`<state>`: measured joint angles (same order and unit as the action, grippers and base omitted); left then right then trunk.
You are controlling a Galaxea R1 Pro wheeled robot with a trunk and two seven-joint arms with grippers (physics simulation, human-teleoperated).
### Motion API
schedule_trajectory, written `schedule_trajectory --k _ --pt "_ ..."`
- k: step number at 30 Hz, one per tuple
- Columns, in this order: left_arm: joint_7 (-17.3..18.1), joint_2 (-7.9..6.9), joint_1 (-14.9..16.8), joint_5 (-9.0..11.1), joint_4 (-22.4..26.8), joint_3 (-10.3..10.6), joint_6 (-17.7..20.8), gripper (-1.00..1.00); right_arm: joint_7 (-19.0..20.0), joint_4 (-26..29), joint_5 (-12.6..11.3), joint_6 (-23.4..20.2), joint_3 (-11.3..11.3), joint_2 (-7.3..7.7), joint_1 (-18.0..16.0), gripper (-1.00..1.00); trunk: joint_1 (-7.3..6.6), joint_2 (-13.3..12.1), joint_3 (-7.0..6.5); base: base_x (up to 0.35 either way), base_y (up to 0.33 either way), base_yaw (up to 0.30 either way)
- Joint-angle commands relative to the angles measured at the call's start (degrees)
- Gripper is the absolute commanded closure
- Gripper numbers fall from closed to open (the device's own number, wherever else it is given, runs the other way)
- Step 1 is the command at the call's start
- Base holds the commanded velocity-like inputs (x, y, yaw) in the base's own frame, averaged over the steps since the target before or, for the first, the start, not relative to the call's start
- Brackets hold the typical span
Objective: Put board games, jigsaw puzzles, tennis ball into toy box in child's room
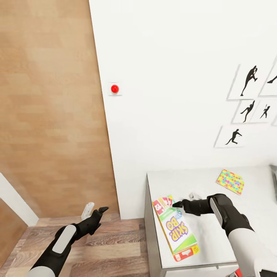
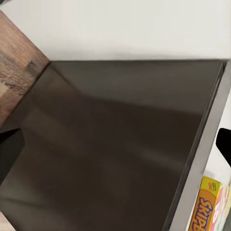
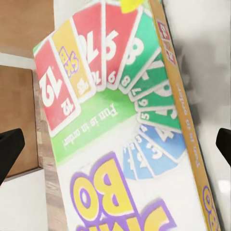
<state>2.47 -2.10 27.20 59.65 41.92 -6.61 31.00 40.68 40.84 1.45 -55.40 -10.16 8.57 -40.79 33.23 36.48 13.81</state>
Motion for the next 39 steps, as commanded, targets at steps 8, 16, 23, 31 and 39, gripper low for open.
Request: schedule_trajectory --k 8,16,23,31,39 --pt "0.16 0.00 0.04 0.09 0.00 -0.17 0.38 -1.00 0.27 0.00 0.06 -0.62 -0.38 0.40 -2.29 -1.00 0.02 0.08 0.09 0.000 0.000 0.025" --pt "0.16 -0.01 0.04 0.09 0.00 -0.18 0.38 -1.00 0.22 -0.16 0.05 -0.77 -0.55 0.66 -4.14 -1.00 0.02 0.08 0.09 0.000 0.000 0.008" --pt "0.17 -0.01 0.04 0.05 0.00 -0.17 0.38 -1.00 0.20 -0.20 0.01 -0.80 -0.62 0.69 -4.72 -1.00 0.02 0.08 0.09 0.000 0.000 0.003" --pt "0.17 0.03 0.04 0.04 0.00 -0.16 0.38 -1.00 -0.13 -0.64 0.05 -1.01 -0.64 0.71 -5.09 -1.00 0.02 0.08 0.09 0.000 0.000 0.001" --pt "0.17 -0.01 0.04 0.03 0.00 -0.16 0.38 -1.00 -0.29 -2.89 0.04 -1.25 -0.72 0.82 -6.78 -1.00 0.02 0.08 0.09 0.000 0.000 0.000"
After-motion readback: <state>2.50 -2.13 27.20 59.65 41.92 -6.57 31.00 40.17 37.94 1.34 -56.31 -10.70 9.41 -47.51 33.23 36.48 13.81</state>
